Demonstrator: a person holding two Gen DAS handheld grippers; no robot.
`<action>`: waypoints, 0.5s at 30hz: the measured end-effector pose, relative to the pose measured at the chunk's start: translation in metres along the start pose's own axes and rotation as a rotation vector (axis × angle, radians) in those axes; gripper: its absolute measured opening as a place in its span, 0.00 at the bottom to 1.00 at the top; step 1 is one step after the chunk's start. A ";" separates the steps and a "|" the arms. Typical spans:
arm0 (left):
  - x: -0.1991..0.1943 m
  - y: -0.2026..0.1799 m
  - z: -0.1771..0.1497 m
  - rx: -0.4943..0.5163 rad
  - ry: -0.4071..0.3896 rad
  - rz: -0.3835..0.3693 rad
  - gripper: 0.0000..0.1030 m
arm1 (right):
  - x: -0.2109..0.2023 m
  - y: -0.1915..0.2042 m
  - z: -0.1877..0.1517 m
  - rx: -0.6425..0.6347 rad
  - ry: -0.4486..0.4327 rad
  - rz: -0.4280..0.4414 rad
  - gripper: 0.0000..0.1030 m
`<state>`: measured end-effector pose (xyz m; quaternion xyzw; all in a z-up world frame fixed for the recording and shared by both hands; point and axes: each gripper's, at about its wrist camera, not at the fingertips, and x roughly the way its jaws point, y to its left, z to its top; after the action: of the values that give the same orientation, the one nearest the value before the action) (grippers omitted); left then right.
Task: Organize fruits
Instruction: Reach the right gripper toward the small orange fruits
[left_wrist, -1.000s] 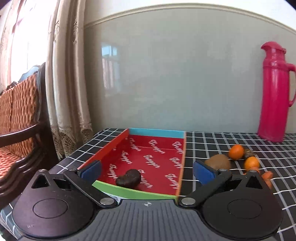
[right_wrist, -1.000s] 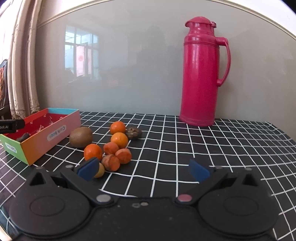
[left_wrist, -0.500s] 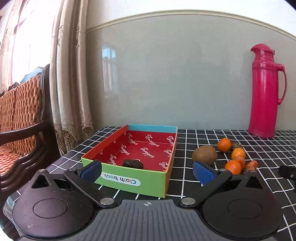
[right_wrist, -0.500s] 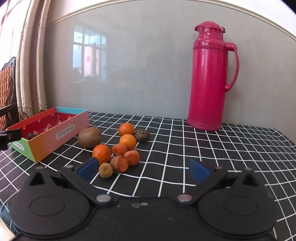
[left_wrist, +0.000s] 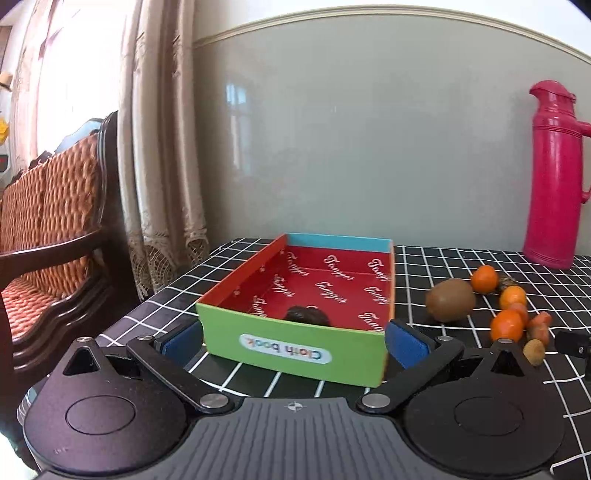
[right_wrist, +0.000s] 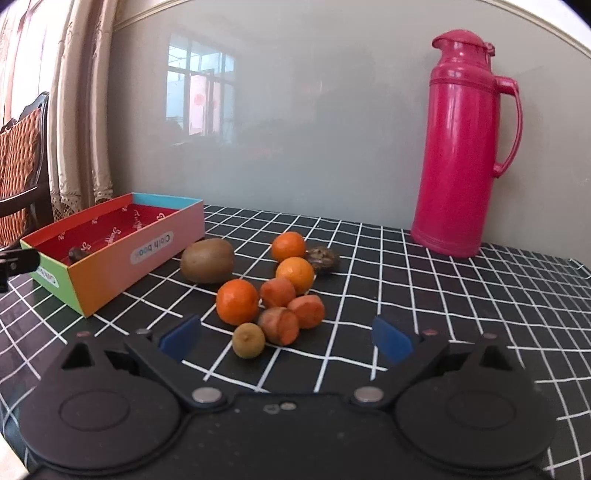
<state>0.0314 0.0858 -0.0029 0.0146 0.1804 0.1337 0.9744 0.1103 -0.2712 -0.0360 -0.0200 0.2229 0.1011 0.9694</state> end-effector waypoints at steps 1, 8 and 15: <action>0.001 0.001 0.000 0.000 0.002 0.001 1.00 | 0.003 0.000 0.001 0.003 0.007 0.004 0.82; 0.002 0.004 -0.001 0.002 0.004 -0.002 1.00 | 0.015 0.005 -0.001 -0.011 0.042 -0.006 0.69; 0.003 0.003 -0.001 0.011 0.005 -0.003 1.00 | 0.027 -0.008 0.003 0.033 0.057 -0.071 0.60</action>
<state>0.0327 0.0893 -0.0050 0.0196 0.1837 0.1314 0.9740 0.1369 -0.2737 -0.0451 -0.0150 0.2510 0.0624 0.9659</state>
